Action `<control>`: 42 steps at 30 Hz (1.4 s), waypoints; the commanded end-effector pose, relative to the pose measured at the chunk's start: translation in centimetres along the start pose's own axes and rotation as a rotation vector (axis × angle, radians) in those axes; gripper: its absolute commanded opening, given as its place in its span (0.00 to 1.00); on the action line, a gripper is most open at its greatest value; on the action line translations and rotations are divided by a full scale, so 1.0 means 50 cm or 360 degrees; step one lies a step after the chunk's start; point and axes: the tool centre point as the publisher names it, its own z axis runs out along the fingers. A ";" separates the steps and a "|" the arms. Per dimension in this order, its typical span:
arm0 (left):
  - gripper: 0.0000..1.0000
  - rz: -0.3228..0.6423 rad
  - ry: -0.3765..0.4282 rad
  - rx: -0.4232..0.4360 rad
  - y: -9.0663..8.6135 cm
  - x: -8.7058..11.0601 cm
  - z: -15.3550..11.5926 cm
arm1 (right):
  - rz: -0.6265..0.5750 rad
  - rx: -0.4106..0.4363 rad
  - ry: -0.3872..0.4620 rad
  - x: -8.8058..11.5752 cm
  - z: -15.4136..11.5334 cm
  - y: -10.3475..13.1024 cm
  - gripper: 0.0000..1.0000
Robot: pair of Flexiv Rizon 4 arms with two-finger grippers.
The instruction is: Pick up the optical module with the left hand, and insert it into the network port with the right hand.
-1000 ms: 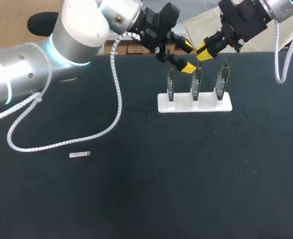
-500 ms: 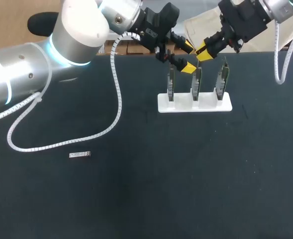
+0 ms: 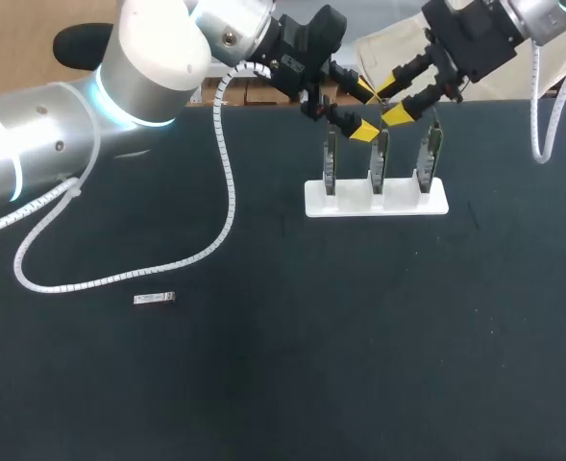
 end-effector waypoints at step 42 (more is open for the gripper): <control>1.00 -0.0003 0.0008 0.0005 0.003 -0.003 0.000 | 0.0063 0.0069 -0.0161 -0.022 -0.056 0.006 0.00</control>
